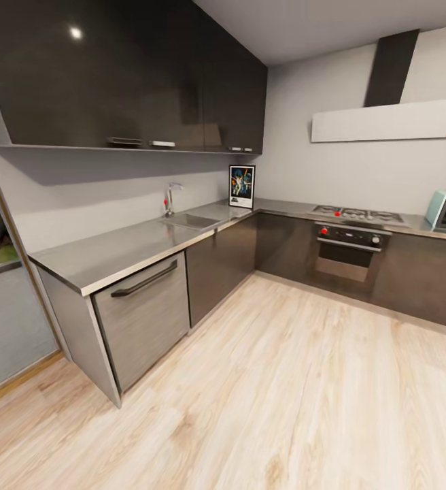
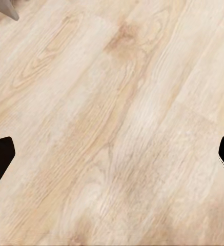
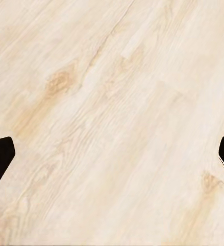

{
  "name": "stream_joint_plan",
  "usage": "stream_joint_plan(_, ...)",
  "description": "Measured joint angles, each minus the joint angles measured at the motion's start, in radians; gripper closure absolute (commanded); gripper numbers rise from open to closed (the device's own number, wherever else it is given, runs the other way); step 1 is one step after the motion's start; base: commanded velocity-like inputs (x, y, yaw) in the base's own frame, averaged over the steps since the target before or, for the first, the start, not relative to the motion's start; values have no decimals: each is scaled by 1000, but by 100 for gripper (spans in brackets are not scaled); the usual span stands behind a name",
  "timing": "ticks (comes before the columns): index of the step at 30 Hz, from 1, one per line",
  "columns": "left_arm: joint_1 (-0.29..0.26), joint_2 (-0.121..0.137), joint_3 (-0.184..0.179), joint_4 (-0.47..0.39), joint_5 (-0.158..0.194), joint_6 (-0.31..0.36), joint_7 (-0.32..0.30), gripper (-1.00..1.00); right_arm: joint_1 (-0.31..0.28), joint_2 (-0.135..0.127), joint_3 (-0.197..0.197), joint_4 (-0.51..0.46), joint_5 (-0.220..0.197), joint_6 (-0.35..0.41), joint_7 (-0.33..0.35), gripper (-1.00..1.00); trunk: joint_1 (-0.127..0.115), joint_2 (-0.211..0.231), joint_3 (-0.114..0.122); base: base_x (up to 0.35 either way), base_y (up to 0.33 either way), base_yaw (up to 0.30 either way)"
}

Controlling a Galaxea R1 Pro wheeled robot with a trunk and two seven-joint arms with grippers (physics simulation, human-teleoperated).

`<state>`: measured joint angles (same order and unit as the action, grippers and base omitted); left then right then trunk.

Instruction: Pick up the poster from the kitchen countertop and hang it on one of the wall nails in the kitchen.

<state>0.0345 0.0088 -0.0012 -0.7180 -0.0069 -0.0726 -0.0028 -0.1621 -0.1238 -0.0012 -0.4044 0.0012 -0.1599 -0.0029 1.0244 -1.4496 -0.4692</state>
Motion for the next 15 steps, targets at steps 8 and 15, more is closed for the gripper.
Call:
stream_joint_plan(8,0,0,1,1,1,-1,0,-100,1,-1,0,4,0,-54,-2,-100,0,0,0,332,-15,0)
stream_joint_plan(15,0,0,2,9,1,-1,0,-100,-1,-1,-3,-16,0,-70,-4,-100,0,0,0,321,-136,0)
